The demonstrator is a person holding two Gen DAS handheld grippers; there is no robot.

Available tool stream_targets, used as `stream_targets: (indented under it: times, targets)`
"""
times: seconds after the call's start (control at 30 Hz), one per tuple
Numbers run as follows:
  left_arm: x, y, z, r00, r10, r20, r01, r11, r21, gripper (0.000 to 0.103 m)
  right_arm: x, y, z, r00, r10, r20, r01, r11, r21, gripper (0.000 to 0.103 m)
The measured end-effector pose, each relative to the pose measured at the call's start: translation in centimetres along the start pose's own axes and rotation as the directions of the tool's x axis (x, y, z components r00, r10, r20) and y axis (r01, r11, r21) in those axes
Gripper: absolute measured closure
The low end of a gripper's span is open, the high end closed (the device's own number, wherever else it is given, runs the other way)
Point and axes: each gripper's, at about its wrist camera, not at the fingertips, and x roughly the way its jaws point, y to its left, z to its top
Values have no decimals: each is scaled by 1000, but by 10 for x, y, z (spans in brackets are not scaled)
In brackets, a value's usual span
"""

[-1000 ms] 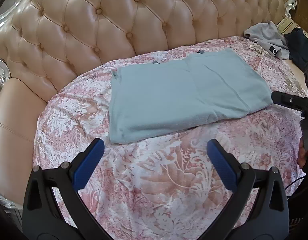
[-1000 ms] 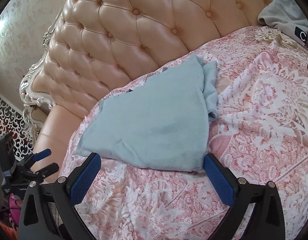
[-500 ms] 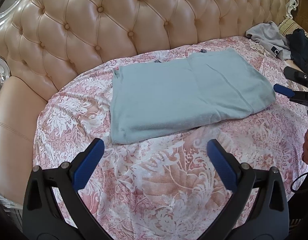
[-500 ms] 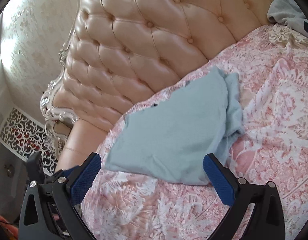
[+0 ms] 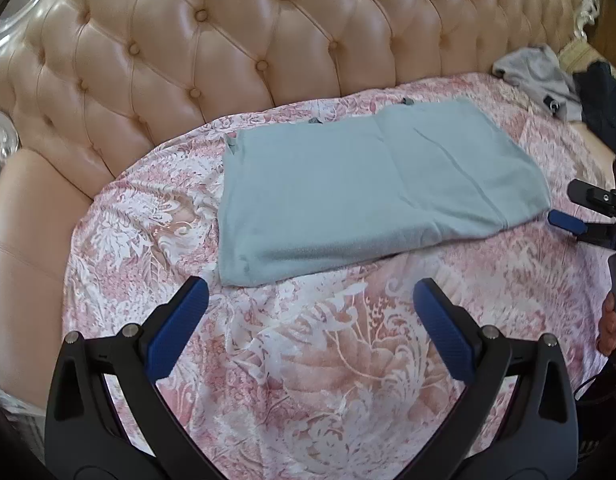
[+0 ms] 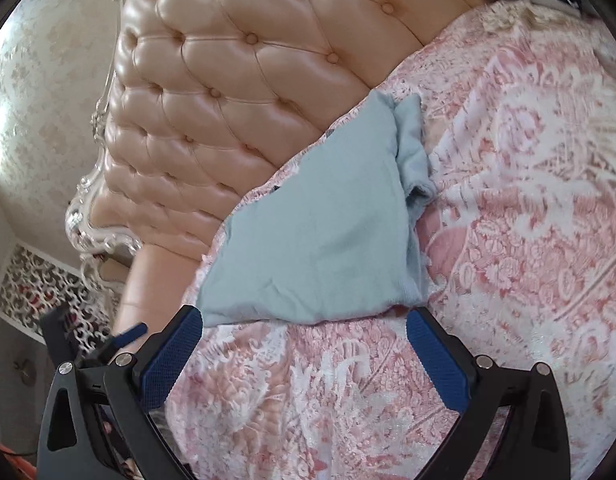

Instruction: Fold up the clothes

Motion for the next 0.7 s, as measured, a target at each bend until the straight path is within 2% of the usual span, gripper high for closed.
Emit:
stream_targets:
  times: [0.1,0.23,0.37,0.47,0.53,0.6,0.63,0.7]
  targets:
    - [6,15,1,998,-55,10,55,996,-76,0,-14,-11,7,997,58,55,-62,996,70,0]
    - [19,35,7,992,-124,0,122,974,-188,0,-31,-39,13,981,160,109,-178,966,189,0]
    - [31,40,14,990,-140,-9,134,962,-239,0,-35,-42,14,974,207,96,-222,957,187,1]
    - [40,36,22,990,-137,-22,128,962,-240,0,-29,-38,14,969,238,65,-246,955,167,1]
    - [46,33,28,990,-136,-31,124,963,-241,0,-22,-32,16,981,191,24,-192,971,142,8]
    - [49,33,31,989,-140,-42,125,959,-255,0,-15,-25,16,996,87,-19,-85,991,102,17]
    - [47,33,31,988,-147,-44,131,956,-264,0,-12,-22,15,999,31,-38,-28,996,82,22]
    - [42,34,31,986,-160,-50,140,949,-281,0,-5,-15,14,994,-79,-73,82,996,46,22]
